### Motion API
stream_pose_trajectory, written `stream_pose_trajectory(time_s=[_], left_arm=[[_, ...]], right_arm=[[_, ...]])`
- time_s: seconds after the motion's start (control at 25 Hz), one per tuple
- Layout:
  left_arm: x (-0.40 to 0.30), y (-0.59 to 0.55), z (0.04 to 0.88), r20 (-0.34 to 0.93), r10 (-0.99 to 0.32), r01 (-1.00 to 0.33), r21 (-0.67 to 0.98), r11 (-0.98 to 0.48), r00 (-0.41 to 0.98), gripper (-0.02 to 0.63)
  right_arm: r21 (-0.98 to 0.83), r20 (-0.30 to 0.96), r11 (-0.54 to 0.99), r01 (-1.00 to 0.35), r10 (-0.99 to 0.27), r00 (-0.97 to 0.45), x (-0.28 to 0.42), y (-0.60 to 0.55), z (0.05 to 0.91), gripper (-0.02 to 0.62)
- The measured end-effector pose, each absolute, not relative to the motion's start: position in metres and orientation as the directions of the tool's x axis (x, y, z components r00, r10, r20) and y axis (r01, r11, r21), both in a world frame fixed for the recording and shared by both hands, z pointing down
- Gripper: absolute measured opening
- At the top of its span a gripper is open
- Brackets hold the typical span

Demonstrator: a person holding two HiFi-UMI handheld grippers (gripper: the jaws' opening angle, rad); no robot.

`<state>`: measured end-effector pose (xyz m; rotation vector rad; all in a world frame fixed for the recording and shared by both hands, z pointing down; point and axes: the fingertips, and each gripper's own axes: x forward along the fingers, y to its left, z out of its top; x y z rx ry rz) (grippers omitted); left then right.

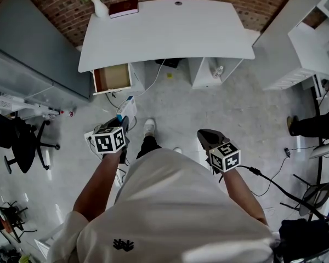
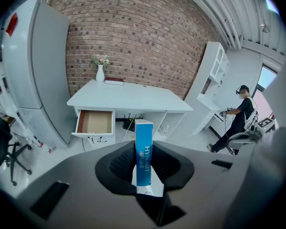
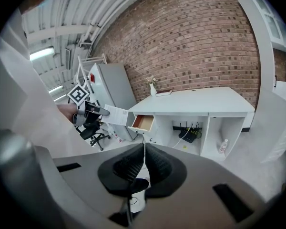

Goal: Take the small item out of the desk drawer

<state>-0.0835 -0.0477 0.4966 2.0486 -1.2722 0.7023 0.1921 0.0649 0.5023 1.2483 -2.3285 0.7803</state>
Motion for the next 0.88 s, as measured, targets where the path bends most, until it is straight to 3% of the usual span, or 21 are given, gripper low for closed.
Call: stream_pose_trajectory(time_s=[0.88], left_arm=[[-0.075, -0.03, 0.497, 0.716, -0.578, -0.912, 0.219, -0.347, 0.392, 0.091]], right_arm=[[-0.278, 0.55, 0.479, -0.833, -0.632, -0.547, 0.189, 0.071, 0.501, 0.029]])
